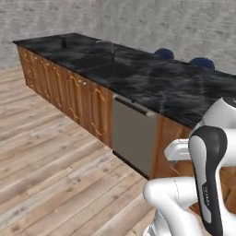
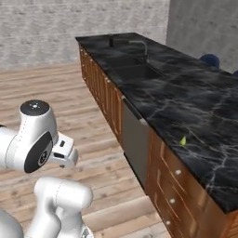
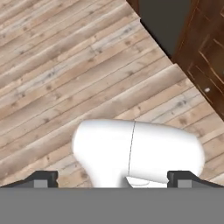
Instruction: Place the eggplant and lemon wedge inside the fridge drawer. Close the drawer after placing the vegetables.
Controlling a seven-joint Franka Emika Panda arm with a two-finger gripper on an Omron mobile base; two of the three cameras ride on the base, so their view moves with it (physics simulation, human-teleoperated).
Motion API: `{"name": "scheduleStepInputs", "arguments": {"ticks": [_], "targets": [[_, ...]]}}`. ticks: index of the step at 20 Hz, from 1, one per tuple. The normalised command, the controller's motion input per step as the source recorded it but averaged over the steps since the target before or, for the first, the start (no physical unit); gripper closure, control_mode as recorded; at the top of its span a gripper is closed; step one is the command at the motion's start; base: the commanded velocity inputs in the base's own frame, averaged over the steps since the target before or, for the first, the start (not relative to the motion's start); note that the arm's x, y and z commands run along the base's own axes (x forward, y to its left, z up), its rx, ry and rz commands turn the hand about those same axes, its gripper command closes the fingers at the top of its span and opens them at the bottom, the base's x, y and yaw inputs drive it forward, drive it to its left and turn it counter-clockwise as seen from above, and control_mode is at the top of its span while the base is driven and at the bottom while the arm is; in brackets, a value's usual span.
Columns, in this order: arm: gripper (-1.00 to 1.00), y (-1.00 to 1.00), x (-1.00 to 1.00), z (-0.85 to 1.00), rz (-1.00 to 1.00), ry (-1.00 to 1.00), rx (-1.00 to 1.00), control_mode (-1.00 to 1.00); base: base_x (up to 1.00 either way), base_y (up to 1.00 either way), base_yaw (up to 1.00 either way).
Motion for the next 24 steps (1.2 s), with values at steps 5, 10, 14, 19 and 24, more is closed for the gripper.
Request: {"name": "scheduleStepInputs", "arguments": {"ticks": [5, 10, 14, 19, 24], "targets": [[-1.00, 0.00, 0.00, 0.00, 0.00, 0.00, 0.00, 1.00, 0.72, 0.66, -0.55], [-1.00, 0.00, 0.00, 0.00, 0.00, 0.00, 0.00, 1.00, 0.74, 0.02, -0.52], [-1.00, 0.00, 0.00, 0.00, 0.00, 0.00, 0.00, 1.00, 0.49, 0.00, -0.57], [-1.00, 0.00, 0.00, 0.00, 0.00, 0.00, 0.00, 1.00, 0.49, 0.01, -0.57], [-1.00, 0.00, 0.00, 0.00, 0.00, 0.00, 0.00, 1.00, 0.51, 0.16, -0.50]]}}
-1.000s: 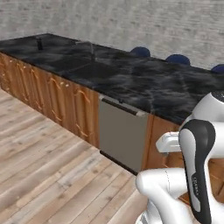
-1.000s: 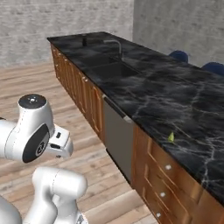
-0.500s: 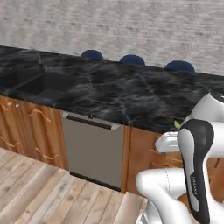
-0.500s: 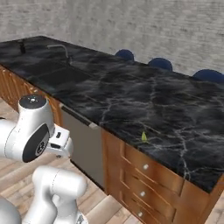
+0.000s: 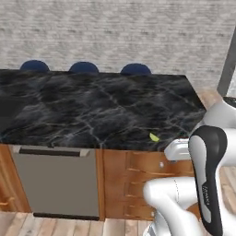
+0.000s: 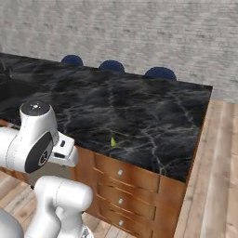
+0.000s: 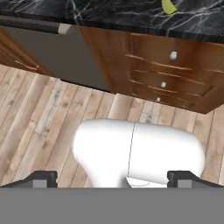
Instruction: Place the eggplant and lemon wedge inside the fridge drawer. Close the drawer after placing the vegetables.
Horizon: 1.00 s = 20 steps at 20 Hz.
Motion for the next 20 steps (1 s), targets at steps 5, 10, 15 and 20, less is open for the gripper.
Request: {"name": "scheduleStepInputs", "arguments": {"ticks": [5, 10, 15, 20], "targets": [[-1.00, 0.00, 0.00, 0.00, 0.00, 0.00, 0.00, 1.00, 0.44, 0.31, -0.34], [-1.00, 0.00, 0.00, 0.00, 0.00, 0.00, 0.00, 1.00, 0.64, 0.42, -0.20], [-1.00, 0.00, 0.00, 0.00, 0.00, 0.00, 0.00, 1.00, 0.51, 0.21, -0.14], [-1.00, -0.01, 0.57, 0.00, -0.02, 0.03, 0.00, -1.00, 0.08, 0.00, -0.02]]}}
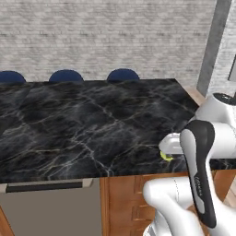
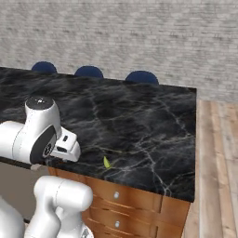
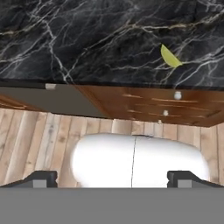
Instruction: Place the eggplant and lemon wedge inside the fridge drawer. Close the drawer after placing the vegetables.
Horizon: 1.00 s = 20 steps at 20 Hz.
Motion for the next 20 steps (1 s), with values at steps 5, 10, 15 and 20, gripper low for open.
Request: {"name": "scheduleStepInputs", "arguments": {"ticks": [5, 10, 15, 20], "targets": [[-1.00, -0.52, 0.78, -0.10, 0.07, 0.00, 0.02, -1.00, 0.00, 0.00, 0.00], [-1.00, -0.71, 0.57, -0.44, 0.17, 0.00, 0.00, -1.00, 0.00, 0.00, 0.00], [-1.00, -0.29, 0.37, -0.62, 0.14, 0.00, 0.00, -1.00, 0.00, 0.00, 0.00], [-1.00, 0.00, 0.25, -0.43, 0.00, -0.02, -0.03, -1.00, 0.00, 0.00, 0.00]]}}
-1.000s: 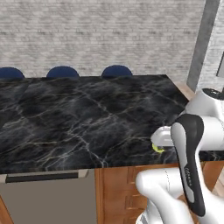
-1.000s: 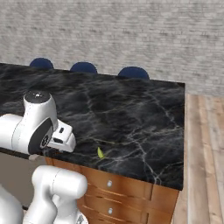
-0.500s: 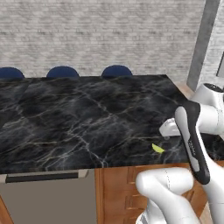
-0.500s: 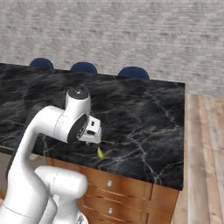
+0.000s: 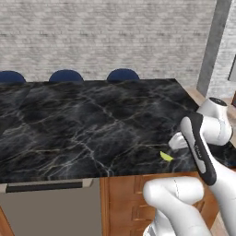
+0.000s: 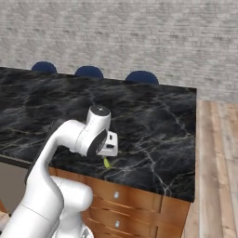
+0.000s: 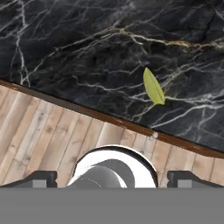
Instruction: Place the eggplant and lemon wedge inside the fridge drawer. Close the drawer after placing the vegetables.
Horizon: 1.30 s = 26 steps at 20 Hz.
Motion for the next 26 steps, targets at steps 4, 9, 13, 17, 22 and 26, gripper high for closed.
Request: {"name": "scheduleStepInputs", "arguments": {"ticks": [4, 9, 13, 17, 22, 26], "targets": [[-1.00, -0.01, 0.17, -0.24, 0.00, 0.00, -0.08, -1.00, 0.00, 0.00, 0.00], [-1.00, 0.00, 0.19, -0.59, 0.00, -0.01, -0.16, -1.00, 0.00, 0.00, 0.00], [-1.00, -0.01, 0.42, -0.26, 0.00, 0.00, -0.07, -1.00, 0.00, 0.00, 0.00], [-1.00, -0.08, 0.58, -0.14, 0.00, 0.00, -0.01, -1.00, 0.00, 0.00, 0.00], [-1.00, -0.15, 0.53, -0.01, 0.00, 0.00, 0.00, -1.00, 0.00, 0.00, 0.00], [-1.00, -0.15, 0.44, -0.07, 0.00, 0.00, 0.00, -1.00, 0.00, 0.00, 0.00]]}}
